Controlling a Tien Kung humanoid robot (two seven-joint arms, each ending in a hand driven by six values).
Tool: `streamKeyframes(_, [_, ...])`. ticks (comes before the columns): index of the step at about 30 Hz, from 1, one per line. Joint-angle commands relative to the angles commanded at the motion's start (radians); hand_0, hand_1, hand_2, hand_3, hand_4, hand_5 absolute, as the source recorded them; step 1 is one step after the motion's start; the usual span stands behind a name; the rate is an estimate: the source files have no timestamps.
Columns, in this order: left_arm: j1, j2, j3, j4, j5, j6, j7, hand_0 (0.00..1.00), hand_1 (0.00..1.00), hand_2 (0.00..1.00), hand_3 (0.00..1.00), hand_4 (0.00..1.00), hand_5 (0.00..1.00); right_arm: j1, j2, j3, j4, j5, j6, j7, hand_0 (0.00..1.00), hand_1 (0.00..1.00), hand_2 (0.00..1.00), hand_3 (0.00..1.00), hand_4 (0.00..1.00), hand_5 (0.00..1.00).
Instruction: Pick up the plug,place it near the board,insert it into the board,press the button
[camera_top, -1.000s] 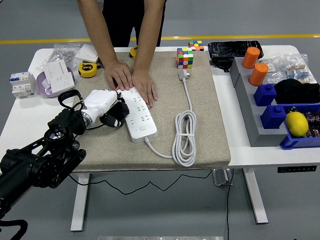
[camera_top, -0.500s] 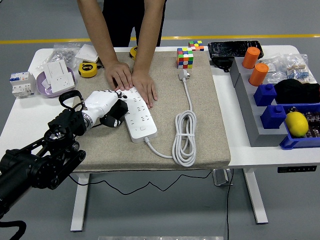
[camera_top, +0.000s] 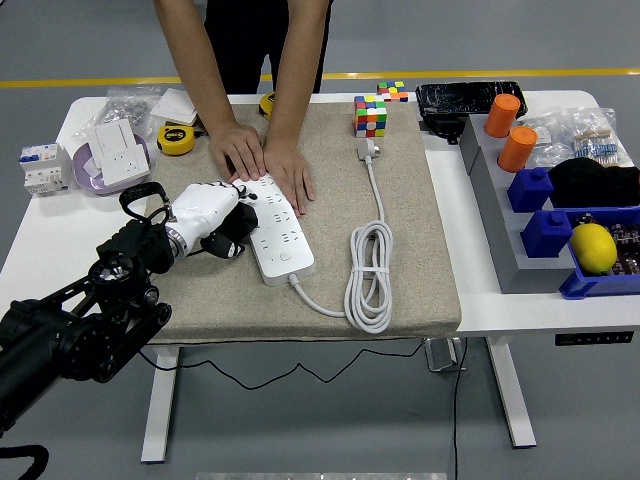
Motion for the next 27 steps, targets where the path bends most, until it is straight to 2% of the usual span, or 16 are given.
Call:
streamKeyframes(10, [0.023,0.012,-0.055,-0.094,0.016,-0.023,0.017,0.744,0.906,0.867,0.847,0.904,0.063,-0.001,0.004,0.001,0.0,-0.002,0.001,-0.003,0.796,0.71,0.702,0.668,0.998,0.764])
streamKeyframes(12, [0.032,0.016,-0.074,-0.133,-0.002,-0.036,0.021,0.752,0.91,0.884,0.861,0.942,0.077,0.002,0.005,-0.005,0.0,0.004,0.003,-0.001,0.797,0.71,0.701,0.667,0.998,0.763])
streamKeyframes(15, [0.062,0.019,-0.113,-0.205,-0.067,-0.047,0.02,0.752,0.91,0.884,0.861,0.942,0.077,0.006,0.004,-0.004,0.0,0.004,0.001,-0.001,0.797,0.71,0.701,0.667,0.998,0.763])
streamKeyframes(17, [0.087,0.014,-0.155,-0.26,-0.117,-0.034,0.008,0.752,0.91,0.884,0.861,0.942,0.077,0.007,0.003,-0.003,0.0,0.004,0.0,-0.002,0.797,0.71,0.701,0.667,0.998,0.763])
streamKeyframes(18, [0.097,0.011,-0.173,-0.28,-0.141,-0.023,0.001,0.739,0.89,0.86,0.843,0.998,0.453,0.007,0.003,-0.001,0.0,0.003,0.0,-0.003,0.794,0.71,0.702,0.667,0.998,0.764])
streamKeyframes(23, [0.186,-0.018,-0.301,-0.405,-0.343,0.143,-0.15,0.739,0.89,0.86,0.843,0.998,0.453,0.003,0.008,0.003,0.0,-0.011,0.002,-0.014,0.794,0.71,0.702,0.667,0.998,0.764])
streamKeyframes(24, [0.201,-0.022,-0.323,-0.424,-0.382,0.165,-0.178,0.823,0.906,0.887,0.887,0.998,0.887,0.003,0.008,0.002,0.0,-0.011,0.003,-0.014,0.794,0.71,0.702,0.668,0.998,0.765])
streamKeyframes(25, [0.219,-0.028,-0.351,-0.444,-0.427,0.184,-0.208,0.823,0.906,0.887,0.887,0.998,0.887,0.003,0.009,0.001,0.0,-0.011,0.003,-0.013,0.794,0.71,0.702,0.668,0.998,0.765])
streamKeyframes(27, [0.257,-0.039,-0.399,-0.48,-0.512,0.191,-0.246,0.823,0.906,0.887,0.887,0.998,0.887,0.005,0.008,-0.001,0.0,-0.011,0.004,-0.011,0.794,0.71,0.702,0.668,0.998,0.765])
